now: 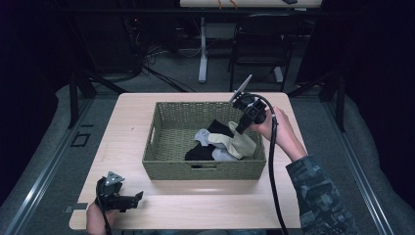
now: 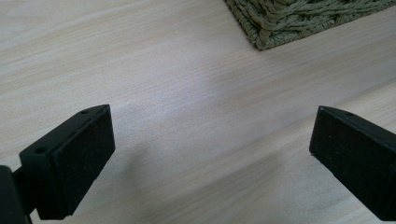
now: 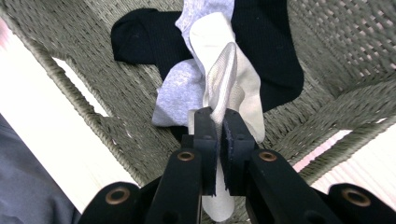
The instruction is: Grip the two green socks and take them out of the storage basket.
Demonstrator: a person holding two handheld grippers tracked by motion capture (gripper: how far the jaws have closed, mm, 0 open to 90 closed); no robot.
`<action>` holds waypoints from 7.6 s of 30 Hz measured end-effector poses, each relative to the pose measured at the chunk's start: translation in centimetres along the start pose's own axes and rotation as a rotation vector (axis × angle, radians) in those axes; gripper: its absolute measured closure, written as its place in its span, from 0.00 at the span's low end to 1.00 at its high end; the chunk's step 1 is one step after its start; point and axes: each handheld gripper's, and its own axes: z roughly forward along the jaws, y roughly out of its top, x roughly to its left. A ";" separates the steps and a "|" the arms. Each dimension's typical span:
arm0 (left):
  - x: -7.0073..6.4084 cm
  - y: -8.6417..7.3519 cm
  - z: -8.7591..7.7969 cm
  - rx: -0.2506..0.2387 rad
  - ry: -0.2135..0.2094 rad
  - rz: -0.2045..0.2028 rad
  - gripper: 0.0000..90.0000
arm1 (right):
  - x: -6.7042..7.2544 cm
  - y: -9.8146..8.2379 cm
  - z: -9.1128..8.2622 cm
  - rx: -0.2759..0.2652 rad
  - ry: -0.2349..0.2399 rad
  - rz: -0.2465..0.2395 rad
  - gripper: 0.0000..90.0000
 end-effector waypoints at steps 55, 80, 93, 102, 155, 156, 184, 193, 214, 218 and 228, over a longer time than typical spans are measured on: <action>0.0 0.1 0.0 -0.002 -0.006 0.002 0.00 | -4.9 -4.0 -10.7 -0.119 -0.112 0.121 0.96; 0.0 0.0 0.0 0.000 -0.002 -0.002 0.00 | -11.4 -10.8 0.5 0.005 -0.113 0.320 0.96; 0.0 0.0 0.0 0.000 -0.003 -0.002 0.00 | -13.2 -12.5 8.6 0.075 0.003 0.406 0.93; 0.0 0.0 0.0 0.000 -0.005 0.000 0.00 | -12.9 -12.5 6.2 0.021 -0.035 0.396 0.64; 0.1 0.0 0.0 -0.015 -0.020 -0.007 0.00 | -0.5 1.8 5.5 -0.008 -0.004 0.017 0.13; 0.0 0.0 -0.1 -0.014 -0.019 -0.005 0.00 | -0.5 1.8 5.9 0.003 -0.001 0.016 0.14; 0.1 0.0 -0.1 -0.018 -0.029 -0.004 0.00 | -1.0 1.9 13.4 0.177 -0.052 0.049 0.84; 0.0 0.0 -0.1 -0.018 -0.029 -0.006 0.00 | -1.2 1.4 11.7 0.139 -0.086 0.045 0.98; 0.0 0.0 -0.1 -0.009 -0.027 0.001 0.00 | -1.4 1.4 3.3 0.043 -0.037 0.042 0.98; 0.0 0.0 -0.1 -0.009 -0.025 0.001 0.00 | -1.5 1.6 2.1 0.046 -0.044 0.038 0.98; 0.0 0.0 -0.1 -0.009 -0.025 0.000 0.00 | -1.2 2.3 -0.3 0.032 -0.048 0.034 0.98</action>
